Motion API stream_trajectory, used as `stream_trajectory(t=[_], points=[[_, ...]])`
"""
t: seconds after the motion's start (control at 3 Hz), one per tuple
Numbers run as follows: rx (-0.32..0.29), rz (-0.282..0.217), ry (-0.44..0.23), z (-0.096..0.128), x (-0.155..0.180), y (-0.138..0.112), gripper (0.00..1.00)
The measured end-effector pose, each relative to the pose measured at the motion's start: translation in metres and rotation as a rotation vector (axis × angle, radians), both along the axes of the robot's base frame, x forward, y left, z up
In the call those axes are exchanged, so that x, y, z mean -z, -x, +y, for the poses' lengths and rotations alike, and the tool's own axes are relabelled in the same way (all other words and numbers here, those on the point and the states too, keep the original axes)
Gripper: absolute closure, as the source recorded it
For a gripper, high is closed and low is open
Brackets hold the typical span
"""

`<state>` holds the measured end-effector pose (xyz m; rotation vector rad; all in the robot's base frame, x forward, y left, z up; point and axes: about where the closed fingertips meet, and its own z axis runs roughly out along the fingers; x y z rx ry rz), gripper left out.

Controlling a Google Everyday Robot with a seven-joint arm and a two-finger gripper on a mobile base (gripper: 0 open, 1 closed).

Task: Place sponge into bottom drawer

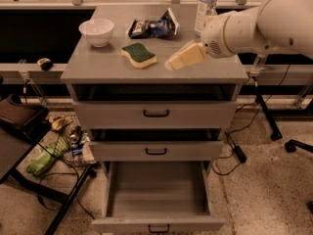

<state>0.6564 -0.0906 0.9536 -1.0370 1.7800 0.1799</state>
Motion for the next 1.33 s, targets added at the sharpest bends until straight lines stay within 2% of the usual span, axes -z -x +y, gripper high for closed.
stream_trajectory(t=[0.33, 0.67, 1.33], points=[[0.0, 0.0, 0.0, 0.0, 0.0, 0.0, 0.0], [0.014, 0.028, -0.036, 0.022, 0.012, -0.01, 0.0], [0.083, 0.092, -0.176, 0.086, 0.046, -0.051, 0.0]])
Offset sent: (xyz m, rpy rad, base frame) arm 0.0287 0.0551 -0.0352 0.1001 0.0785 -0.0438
